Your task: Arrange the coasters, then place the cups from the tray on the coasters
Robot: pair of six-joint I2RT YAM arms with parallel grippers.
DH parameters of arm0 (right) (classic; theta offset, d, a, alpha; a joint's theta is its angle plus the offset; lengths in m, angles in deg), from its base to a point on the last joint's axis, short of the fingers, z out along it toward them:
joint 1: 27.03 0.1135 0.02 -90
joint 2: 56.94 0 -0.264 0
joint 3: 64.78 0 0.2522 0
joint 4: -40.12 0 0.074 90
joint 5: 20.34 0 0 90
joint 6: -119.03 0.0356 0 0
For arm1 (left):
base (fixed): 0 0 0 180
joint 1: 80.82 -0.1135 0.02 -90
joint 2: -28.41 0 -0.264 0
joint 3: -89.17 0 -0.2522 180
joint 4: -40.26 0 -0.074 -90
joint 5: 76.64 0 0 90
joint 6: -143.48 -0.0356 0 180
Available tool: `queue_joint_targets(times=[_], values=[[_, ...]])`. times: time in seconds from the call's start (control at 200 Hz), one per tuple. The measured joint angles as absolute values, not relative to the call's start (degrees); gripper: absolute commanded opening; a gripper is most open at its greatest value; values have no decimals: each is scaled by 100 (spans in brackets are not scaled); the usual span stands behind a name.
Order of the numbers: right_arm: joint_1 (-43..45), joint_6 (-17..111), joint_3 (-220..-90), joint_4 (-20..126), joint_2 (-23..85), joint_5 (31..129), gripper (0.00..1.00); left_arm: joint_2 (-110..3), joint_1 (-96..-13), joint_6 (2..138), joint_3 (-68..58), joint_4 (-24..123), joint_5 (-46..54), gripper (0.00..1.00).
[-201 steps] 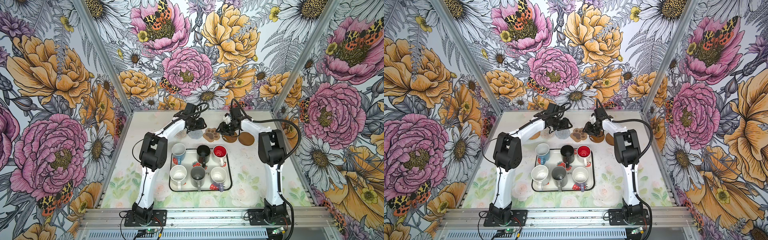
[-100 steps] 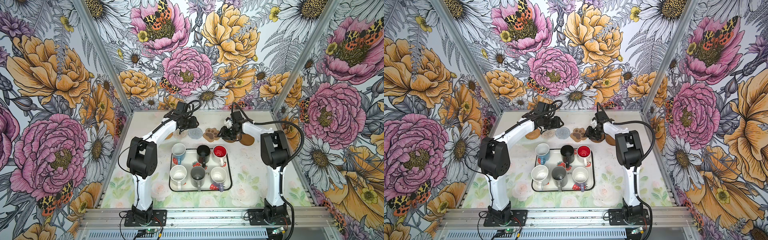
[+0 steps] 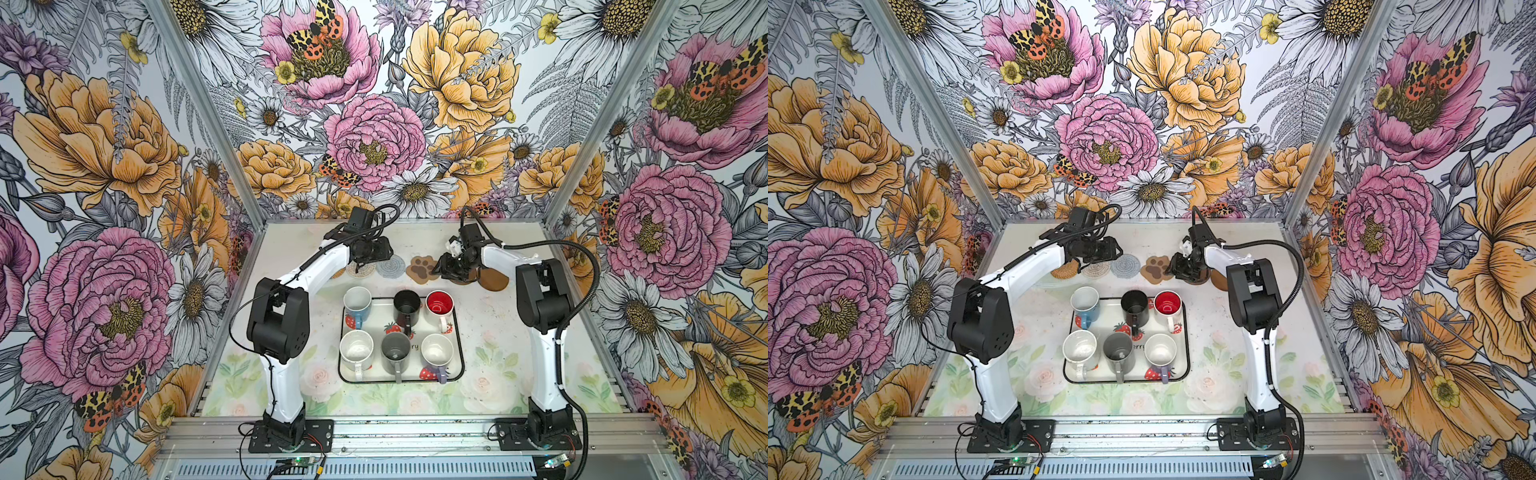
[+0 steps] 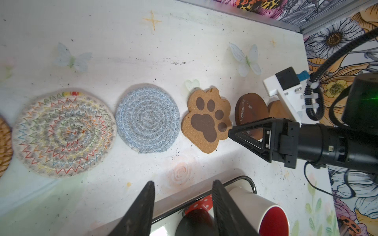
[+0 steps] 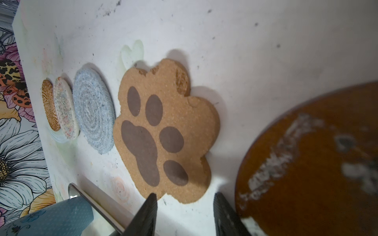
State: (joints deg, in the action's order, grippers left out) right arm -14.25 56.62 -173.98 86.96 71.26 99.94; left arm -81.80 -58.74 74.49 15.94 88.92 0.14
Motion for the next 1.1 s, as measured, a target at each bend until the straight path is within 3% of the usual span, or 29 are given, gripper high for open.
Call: queue_joint_targets(times=[0.796, 1.096], values=[[-1471, 5813, -17997, 8626, 7515, 10055, 49, -8052, -5900, 7452, 1426, 8874, 78, 48], [-1827, 5763, -17641, 8624, 6538, 10058, 51, -7789, -5891, 7452, 1290, 8848, 163, 48]])
